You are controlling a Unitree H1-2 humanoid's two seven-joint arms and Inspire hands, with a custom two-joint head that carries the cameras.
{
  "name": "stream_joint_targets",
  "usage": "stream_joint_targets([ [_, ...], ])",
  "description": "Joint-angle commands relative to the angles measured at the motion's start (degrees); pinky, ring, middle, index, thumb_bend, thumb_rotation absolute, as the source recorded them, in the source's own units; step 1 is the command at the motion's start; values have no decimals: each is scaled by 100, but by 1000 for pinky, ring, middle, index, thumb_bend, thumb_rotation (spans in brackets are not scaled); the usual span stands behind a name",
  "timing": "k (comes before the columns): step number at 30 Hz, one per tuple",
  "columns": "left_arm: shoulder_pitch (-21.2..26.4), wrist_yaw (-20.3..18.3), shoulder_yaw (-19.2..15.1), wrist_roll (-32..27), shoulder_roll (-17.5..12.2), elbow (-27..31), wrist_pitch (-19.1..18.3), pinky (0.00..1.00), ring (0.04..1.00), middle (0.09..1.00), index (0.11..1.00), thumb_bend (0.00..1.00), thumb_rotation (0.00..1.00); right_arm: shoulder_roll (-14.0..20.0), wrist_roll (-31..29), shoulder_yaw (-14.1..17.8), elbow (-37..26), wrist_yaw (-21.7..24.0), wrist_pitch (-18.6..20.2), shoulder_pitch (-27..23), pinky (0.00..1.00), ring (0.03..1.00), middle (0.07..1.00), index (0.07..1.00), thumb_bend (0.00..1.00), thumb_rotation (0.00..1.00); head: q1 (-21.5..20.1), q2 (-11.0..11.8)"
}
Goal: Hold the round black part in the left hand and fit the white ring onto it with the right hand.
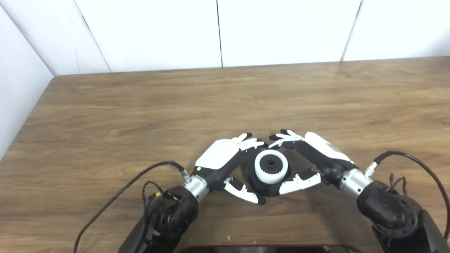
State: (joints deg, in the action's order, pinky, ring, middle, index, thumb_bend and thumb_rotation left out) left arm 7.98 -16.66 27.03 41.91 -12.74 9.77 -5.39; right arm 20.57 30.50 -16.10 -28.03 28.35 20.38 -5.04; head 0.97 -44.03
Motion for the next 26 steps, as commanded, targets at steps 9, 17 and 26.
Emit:
stream_joint_targets([
  [9,-294,-266,-500,-135,-321,170,-325,929,1000,948,883,996,319,-42,-198,320,-58,-368,-196,129,913,982,924,810,1000,491,19,-7],
  [17,-554,-324,-908,-729,-147,317,-465,878,970,945,922,914,345,-109,-326,361,96,-528,-296,294,875,984,930,833,1000,472,26,-45],
  [26,-711,-311,-1012,-1195,-6,386,-661,858,973,991,996,949,333,-165,-297,251,160,-687,-283,438,822,943,955,917,1000,466,25,-75],
])
